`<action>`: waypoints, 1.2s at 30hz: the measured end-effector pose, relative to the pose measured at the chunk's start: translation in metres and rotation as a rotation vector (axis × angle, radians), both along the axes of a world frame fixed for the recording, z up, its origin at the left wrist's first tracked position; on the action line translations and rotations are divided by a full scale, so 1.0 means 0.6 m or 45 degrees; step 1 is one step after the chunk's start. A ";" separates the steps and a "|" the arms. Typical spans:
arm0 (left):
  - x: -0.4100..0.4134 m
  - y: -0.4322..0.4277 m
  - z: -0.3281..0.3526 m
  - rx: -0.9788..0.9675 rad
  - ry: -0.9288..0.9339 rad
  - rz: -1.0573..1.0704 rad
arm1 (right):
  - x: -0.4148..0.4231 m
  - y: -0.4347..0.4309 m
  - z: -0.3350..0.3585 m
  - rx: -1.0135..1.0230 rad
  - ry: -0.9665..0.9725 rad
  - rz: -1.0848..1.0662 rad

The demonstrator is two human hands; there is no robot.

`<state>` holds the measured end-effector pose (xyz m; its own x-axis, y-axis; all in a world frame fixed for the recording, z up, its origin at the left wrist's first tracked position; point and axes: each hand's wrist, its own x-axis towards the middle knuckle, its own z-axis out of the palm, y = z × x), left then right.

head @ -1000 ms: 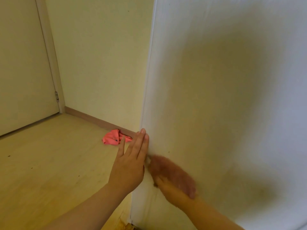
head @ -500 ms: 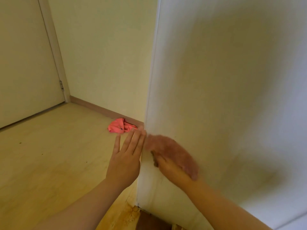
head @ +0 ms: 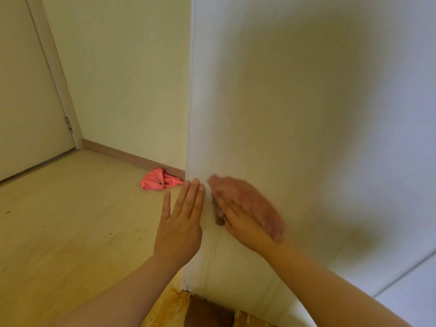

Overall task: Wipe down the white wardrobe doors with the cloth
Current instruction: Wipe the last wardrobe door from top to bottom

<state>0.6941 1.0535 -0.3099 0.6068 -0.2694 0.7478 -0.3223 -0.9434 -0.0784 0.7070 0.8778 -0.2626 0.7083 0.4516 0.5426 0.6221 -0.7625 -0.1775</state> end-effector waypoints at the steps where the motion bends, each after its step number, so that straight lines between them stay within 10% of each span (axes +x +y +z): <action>1: -0.002 -0.003 0.003 0.030 -0.006 -0.017 | -0.015 -0.021 -0.022 0.150 0.148 0.060; 4: -0.012 -0.027 0.017 0.132 -0.073 -0.162 | -0.073 -0.080 -0.016 0.091 0.451 0.033; 9: -0.017 -0.122 0.052 0.142 -0.213 -0.346 | -0.084 -0.161 0.156 -0.252 -0.680 -0.375; 12: -0.019 -0.147 0.048 0.083 -0.246 -0.317 | -0.100 -0.168 0.164 -0.159 -0.964 -0.728; 15: -0.015 -0.147 0.045 0.117 -0.281 -0.331 | -0.106 -0.170 0.027 -0.440 -0.576 -0.673; 17: -0.010 -0.145 0.046 0.128 -0.280 -0.342 | -0.130 -0.165 -0.013 -0.227 0.226 -0.463; 19: -0.010 -0.146 0.047 0.121 -0.278 -0.333 | -0.146 -0.169 -0.007 0.070 0.525 -0.256; 29: -0.024 -0.170 0.039 0.027 -0.270 -0.250 | -0.106 -0.208 0.114 0.023 -1.057 -0.955; 36: -0.016 -0.172 0.036 0.036 -0.276 -0.253 | -0.127 -0.222 -0.101 -0.267 -0.460 -0.446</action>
